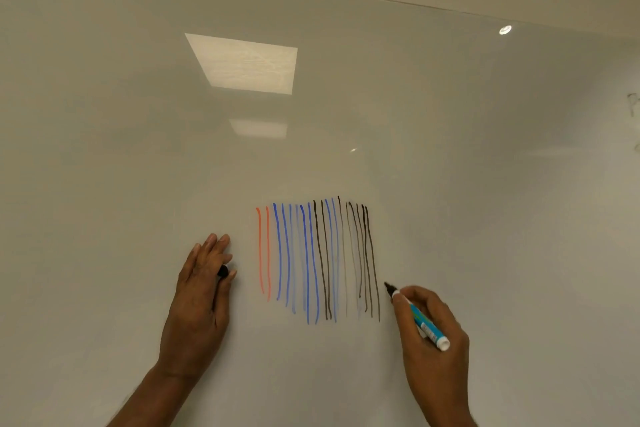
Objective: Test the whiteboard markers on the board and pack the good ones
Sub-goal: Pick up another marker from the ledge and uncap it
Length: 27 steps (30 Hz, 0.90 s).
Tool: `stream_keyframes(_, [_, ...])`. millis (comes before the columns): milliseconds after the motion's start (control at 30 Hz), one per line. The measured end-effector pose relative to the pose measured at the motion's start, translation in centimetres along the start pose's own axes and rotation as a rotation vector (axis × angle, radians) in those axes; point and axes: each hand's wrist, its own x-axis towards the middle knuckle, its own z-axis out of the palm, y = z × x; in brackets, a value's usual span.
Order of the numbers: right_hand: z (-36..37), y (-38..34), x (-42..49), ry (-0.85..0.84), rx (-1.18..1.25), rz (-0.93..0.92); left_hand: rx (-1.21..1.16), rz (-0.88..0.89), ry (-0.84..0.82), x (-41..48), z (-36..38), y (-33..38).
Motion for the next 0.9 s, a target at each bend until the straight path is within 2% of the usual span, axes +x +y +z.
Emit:
stream_keyframes(200, [2.3, -4.5, 5.7, -0.02, 0.059, -0.096, 0.002, 0.022, 0.008, 0.1, 0.0, 0.0])
stream_keyframes(433, [1.9, -2.4, 3.8, -0.051, 0.035, -0.111, -0.009, -0.005, 0.001, 0.0, -0.1, -0.1])
stream_keyframes(533, [0.8, -1.5, 1.4, -0.04, 0.057, -0.052, -0.024, -0.006, -0.002, 0.0, -0.2, 0.1])
stream_keyframes(667, [-1.0, 0.3, -0.9, -0.15, 0.057, 0.099, -0.062, -0.032, -0.035, 0.1, -0.6, 0.5])
stream_keyframes(733, [-1.6, 0.3, -1.5, -0.1, 0.055, 0.106, -0.082, -0.031, -0.04, 0.1, -1.0, 0.9])
stream_keyframes(800, [-1.8, -1.5, -2.7, -0.111, 0.044, 0.165, -0.181, -0.147, -0.01, -0.2, -1.7, 2.2])
stream_keyframes(900, [-1.8, -4.8, -4.6, -0.208, 0.071, 0.221, -0.444, -0.442, 0.086, -1.2, -3.6, 5.5])
